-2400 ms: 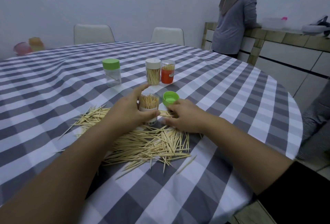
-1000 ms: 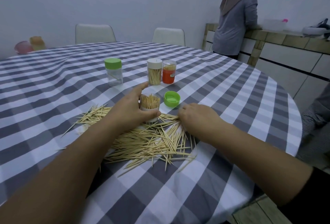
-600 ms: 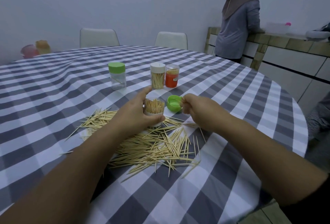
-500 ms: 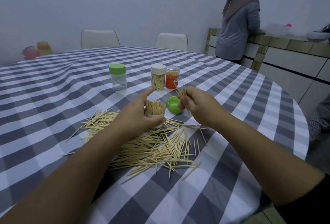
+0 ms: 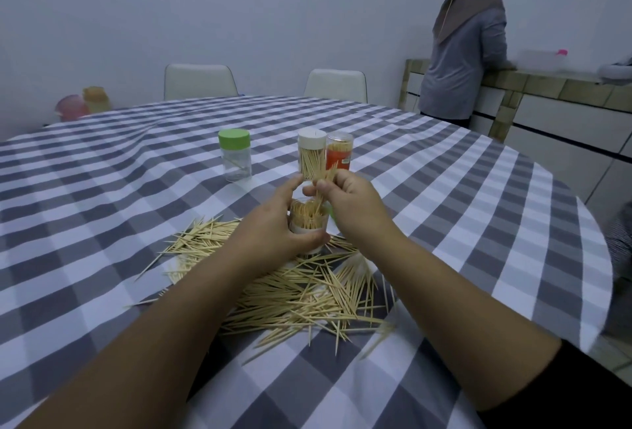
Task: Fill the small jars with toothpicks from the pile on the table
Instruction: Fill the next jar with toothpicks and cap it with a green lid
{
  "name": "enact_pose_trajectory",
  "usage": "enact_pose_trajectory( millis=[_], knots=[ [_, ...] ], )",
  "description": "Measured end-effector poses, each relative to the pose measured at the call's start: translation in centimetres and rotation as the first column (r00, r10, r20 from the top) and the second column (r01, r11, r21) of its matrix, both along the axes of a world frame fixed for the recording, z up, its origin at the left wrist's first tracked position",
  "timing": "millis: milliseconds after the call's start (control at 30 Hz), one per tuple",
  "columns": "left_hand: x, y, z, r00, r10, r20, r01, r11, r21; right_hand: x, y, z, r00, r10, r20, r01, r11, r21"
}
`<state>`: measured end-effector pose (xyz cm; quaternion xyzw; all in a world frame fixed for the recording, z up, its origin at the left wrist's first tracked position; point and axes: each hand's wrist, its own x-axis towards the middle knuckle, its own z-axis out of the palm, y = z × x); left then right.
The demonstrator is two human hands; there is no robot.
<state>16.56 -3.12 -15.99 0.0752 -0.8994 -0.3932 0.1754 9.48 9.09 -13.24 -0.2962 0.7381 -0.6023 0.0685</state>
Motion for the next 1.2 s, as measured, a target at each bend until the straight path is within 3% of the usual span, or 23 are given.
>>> enact_pose_trajectory(
  millis=[133, 367, 567, 667, 767, 1000, 1200],
  knots=[
    [0.0, 0.0, 0.0, 1.000, 0.000, -0.002, 0.000, 1.000, -0.003, 0.0, 0.3, -0.6, 0.992, 0.052, 0.116, -0.058, 0.997, 0.053],
    [0.3, 0.2, 0.2, 1.000, 0.012, 0.013, -0.011, 0.999, -0.052, -0.4, 0.5, -1.4, 0.986, 0.112, 0.122, -0.102, 0.991, -0.089],
    [0.4, 0.9, 0.6, 1.000, -0.009, 0.020, 0.011, 0.996, -0.083, 0.2, 0.1, -1.5, 0.988, 0.145, -0.056, -0.150, 0.983, -0.107],
    [0.3, 0.9, 0.6, 0.999, -0.015, 0.033, 0.017, 0.998, -0.067, 0.2, -0.3, -2.0, 0.984, 0.043, -0.174, -0.062, 0.993, -0.105],
    [0.3, 0.8, 0.7, 0.999, -0.012, 0.053, 0.015, 0.998, -0.063, 0.2, -0.3, -2.4, 0.983, -0.028, -0.180, 0.009, 0.994, -0.106],
    [1.3, -1.0, 2.4, 0.939, -0.063, 0.337, 0.101, 0.990, -0.094, 0.7, 0.5, -2.5, 0.952, 0.080, -0.296, -0.073, 0.997, 0.033],
    [2.5, -4.4, 3.3, 0.922, 0.157, 0.354, -0.115, 0.984, -0.137, 0.3, 1.2, -2.4, 0.899, 0.152, -0.412, -0.058, 0.971, 0.231]
  ],
)
